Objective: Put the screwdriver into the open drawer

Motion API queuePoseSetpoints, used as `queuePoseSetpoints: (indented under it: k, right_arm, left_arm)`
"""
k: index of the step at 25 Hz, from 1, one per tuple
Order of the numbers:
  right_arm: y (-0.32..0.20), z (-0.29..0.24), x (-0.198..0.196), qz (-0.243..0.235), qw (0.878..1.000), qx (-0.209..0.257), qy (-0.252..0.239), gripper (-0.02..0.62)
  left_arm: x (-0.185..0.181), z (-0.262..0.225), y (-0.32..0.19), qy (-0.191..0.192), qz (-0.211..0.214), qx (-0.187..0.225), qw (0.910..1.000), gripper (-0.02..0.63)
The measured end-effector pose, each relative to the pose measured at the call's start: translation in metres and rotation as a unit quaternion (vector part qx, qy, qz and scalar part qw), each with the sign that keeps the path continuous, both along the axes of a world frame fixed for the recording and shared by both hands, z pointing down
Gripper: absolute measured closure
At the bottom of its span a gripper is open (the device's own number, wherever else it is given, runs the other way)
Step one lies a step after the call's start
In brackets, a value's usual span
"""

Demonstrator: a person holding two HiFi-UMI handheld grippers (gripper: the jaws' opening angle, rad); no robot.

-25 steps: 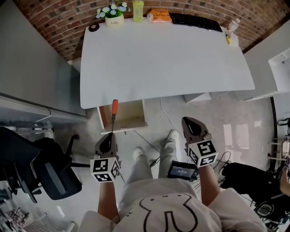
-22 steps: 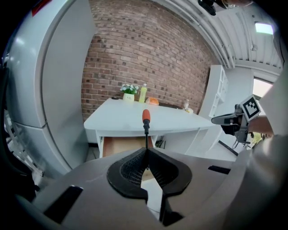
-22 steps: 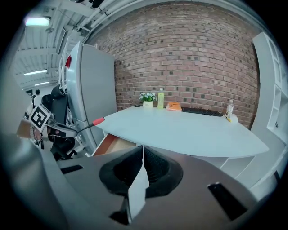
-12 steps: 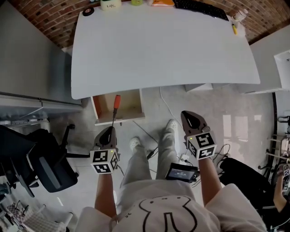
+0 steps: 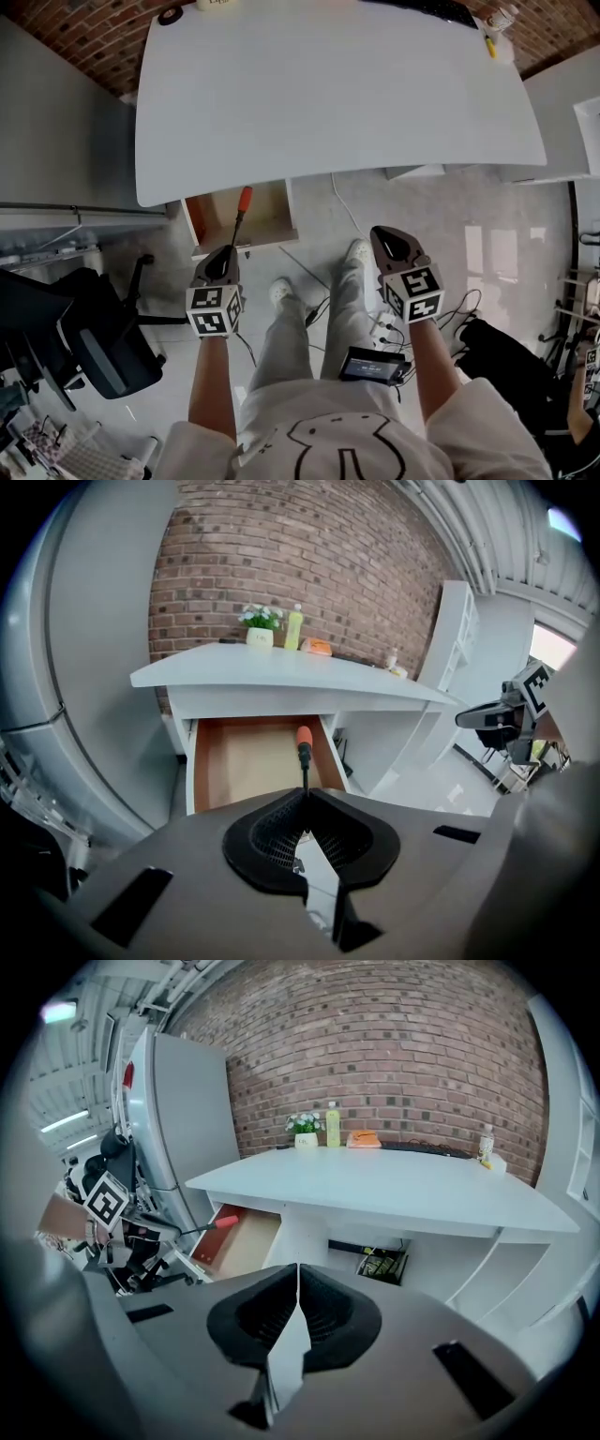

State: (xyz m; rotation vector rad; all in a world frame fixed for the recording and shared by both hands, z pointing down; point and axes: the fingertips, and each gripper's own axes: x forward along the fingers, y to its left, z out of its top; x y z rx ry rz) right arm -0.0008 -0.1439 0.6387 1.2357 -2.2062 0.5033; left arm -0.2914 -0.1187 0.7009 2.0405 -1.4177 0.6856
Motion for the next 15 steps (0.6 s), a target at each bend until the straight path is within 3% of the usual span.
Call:
queuePoseSetpoints:
  k: [15]
  right_arm:
    - [-0.025, 0.039, 0.001, 0.018, 1.000, -0.009, -0.008, 0.575]
  left_arm:
    - [0.040, 0.056, -0.061, 0.005, 0.059, -0.016, 0.9981, 0.595]
